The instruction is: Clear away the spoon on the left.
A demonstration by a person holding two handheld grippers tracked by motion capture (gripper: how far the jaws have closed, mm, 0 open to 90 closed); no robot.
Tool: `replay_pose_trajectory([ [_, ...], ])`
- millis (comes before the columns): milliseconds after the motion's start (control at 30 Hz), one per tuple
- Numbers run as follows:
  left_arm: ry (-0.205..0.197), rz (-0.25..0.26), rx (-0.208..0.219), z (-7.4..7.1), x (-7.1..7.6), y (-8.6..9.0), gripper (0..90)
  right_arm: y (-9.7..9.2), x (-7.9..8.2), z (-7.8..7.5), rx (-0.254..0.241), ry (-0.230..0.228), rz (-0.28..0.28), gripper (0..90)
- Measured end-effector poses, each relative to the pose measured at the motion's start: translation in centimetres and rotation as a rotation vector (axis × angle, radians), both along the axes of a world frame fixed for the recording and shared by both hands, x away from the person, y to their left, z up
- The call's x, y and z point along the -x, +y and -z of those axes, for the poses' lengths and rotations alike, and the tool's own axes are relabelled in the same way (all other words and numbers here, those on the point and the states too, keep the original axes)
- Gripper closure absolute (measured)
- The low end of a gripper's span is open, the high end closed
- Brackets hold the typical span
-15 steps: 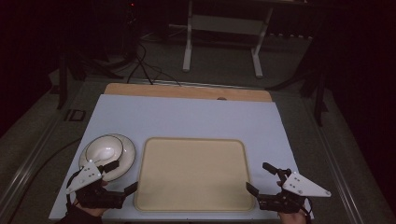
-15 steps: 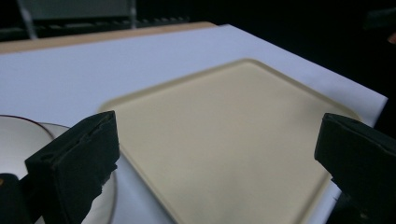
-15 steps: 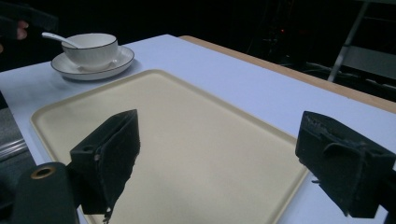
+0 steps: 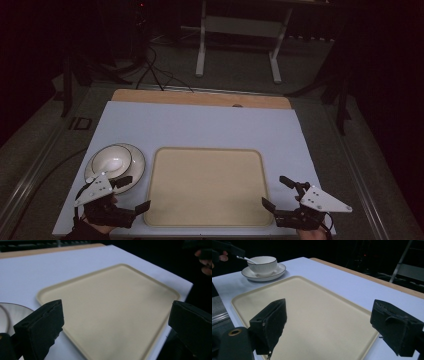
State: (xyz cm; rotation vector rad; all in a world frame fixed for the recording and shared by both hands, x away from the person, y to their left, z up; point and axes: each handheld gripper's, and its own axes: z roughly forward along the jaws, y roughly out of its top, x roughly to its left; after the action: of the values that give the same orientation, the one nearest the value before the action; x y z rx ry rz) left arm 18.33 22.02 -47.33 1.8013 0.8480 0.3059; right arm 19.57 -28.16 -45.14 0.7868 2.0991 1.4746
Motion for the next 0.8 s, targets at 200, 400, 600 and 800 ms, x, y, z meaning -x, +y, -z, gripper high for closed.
replay_pose_trajectory([
  [200,0.025,0.06,-0.002,-0.9,0.1,-0.9,0.8,0.0,0.0,0.0,-0.007,0.0,-0.009,13.5],
  [400,0.022,0.093,-0.022,-2.1,0.4,-1.7,1.3,0.1,0.0,0.0,-0.007,-0.004,-0.008,13.4],
  [600,0.006,0.103,-0.047,-3.1,0.6,-2.0,2.1,0.1,0.0,0.0,-0.007,-0.005,-0.006,13.3],
  [800,-0.016,0.101,-0.051,-4.4,0.5,-1.9,3.8,0.2,-0.1,0.1,-0.005,0.0,-0.007,13.3],
])
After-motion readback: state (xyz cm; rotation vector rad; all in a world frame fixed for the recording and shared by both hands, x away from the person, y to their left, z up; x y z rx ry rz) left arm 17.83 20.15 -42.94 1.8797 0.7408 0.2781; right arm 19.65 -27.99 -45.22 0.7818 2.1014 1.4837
